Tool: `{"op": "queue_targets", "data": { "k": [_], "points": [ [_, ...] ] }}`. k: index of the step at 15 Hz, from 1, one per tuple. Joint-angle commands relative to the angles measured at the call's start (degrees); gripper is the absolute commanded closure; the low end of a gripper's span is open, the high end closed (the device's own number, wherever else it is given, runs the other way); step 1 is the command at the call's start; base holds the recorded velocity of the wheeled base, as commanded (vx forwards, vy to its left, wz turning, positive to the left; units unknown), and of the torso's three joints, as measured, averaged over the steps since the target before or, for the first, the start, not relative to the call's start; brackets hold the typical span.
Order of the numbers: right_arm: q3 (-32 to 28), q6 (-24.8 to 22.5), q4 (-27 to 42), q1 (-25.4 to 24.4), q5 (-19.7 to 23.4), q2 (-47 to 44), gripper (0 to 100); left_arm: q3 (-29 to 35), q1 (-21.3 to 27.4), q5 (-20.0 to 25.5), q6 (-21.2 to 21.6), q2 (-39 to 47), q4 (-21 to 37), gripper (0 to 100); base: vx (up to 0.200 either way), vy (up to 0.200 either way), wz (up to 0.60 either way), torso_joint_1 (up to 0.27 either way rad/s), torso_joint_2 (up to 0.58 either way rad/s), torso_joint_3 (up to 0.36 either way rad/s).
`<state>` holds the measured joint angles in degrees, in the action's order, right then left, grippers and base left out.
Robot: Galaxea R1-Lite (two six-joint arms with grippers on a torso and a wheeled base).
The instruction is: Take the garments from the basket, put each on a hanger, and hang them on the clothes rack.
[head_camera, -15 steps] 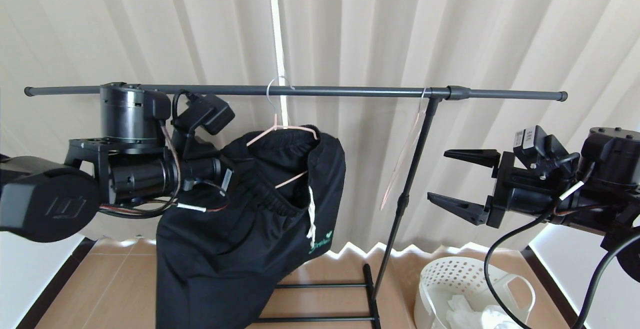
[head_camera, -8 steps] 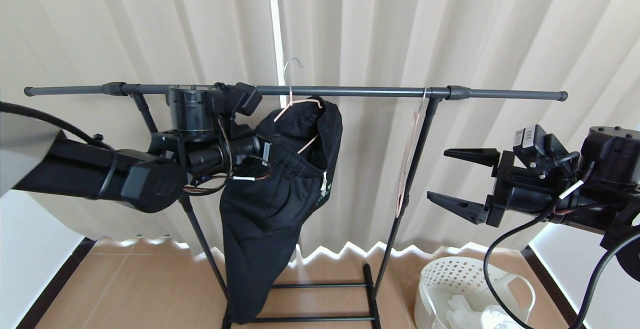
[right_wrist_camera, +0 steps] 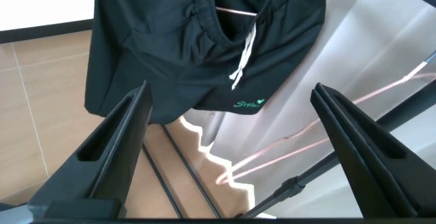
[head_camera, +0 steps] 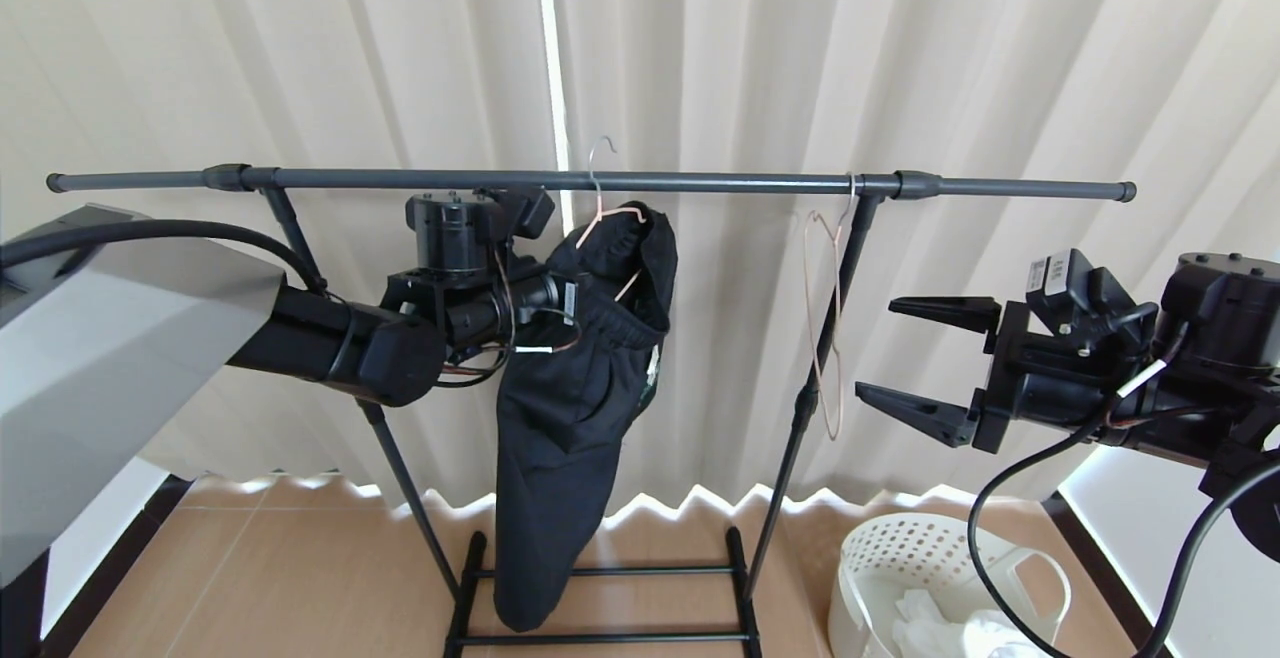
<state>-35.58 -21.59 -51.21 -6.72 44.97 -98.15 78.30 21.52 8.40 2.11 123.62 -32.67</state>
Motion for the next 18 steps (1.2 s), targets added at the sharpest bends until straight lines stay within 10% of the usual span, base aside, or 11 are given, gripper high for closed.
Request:
{"op": "queue_targets", "data": {
  "k": [1,9,10,18],
  "points": [
    [0.0,0.0,0.0,-0.1,0.0,-0.4,0,1.5,0.0,0.0,0.0,2.8,-0.1,100,0.000,0.000,0.00,0.000,0.00,0.000],
    [0.0,0.0,0.0,0.0,0.0,-0.5,0,1.3,0.1,0.1,-1.5,3.8,-1.8,100,0.000,0.000,0.00,0.000,0.00,0.000],
    [0.0,0.0,0.0,-0.1,-0.1,-0.5,0,1.2,0.2,0.1,-1.5,3.8,-2.0,0,0.000,0.000,0.00,0.000,0.00,0.000],
    [0.2,0.3,0.1,0.1,0.0,2.3,0,-9.4,0.2,-0.1,-1.2,-8.4,-1.4,0,0.000,0.000,0.00,0.000,0.00,0.000]
  ]
}}
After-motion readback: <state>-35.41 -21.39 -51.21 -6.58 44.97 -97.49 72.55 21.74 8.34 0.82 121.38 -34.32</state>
